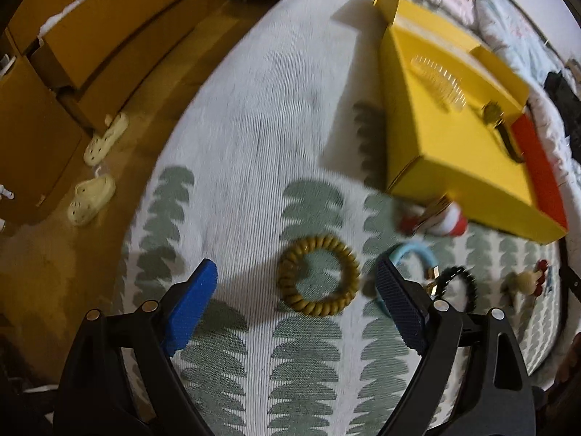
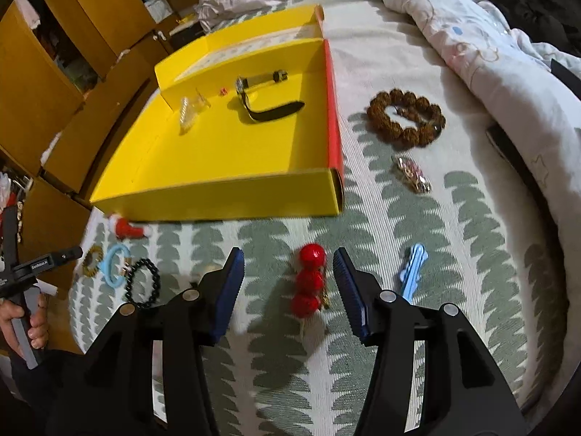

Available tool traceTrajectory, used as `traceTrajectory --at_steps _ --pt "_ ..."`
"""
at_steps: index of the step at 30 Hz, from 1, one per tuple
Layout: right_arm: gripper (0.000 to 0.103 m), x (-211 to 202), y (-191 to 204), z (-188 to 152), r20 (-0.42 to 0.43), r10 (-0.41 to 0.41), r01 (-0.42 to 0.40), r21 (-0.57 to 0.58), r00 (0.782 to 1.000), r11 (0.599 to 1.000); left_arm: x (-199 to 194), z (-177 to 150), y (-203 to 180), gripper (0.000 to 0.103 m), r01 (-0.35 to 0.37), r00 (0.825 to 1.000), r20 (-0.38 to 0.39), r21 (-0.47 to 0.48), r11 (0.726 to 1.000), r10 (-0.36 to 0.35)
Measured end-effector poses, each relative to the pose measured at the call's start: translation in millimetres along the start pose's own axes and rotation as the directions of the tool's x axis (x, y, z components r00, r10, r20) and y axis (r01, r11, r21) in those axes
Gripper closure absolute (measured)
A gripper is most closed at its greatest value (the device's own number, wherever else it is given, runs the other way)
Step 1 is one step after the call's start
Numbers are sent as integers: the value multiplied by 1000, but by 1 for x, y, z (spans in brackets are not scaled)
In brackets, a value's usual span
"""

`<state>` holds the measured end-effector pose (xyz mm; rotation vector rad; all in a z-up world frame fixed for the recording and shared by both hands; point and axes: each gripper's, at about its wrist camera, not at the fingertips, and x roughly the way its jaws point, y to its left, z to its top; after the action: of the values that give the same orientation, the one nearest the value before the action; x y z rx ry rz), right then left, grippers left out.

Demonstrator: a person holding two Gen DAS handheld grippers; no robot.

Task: Organize jewelry
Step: 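Withdraw both tools from the box toward the remaining jewelry, then grasp the red three-bead hairpin with the right tool while the left grasps the brown coiled hair tie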

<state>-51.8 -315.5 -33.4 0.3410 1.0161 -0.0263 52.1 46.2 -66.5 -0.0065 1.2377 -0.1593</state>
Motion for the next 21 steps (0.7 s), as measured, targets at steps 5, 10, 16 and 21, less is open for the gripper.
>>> traceTrajectory --at_steps 5,10,16,21 --pt "49 7 -10 -5 -14 -19 20 17 1000 1000 9 -3 0 16 -31 999 -16 9 999 31" --pt "49 10 -21 -5 -23 -3 4 48 1000 999 19 -5 0 16 -23 998 -62 9 1000 24" --pt "50 14 -14 -6 -32 -6 6 29 999 1000 20 -5 0 16 -34 998 -57 9 999 34" --pt "50 23 -11 -6 -48 -17 18 24 999 1000 20 -6 -7 16 -41 998 -56 24 999 42"
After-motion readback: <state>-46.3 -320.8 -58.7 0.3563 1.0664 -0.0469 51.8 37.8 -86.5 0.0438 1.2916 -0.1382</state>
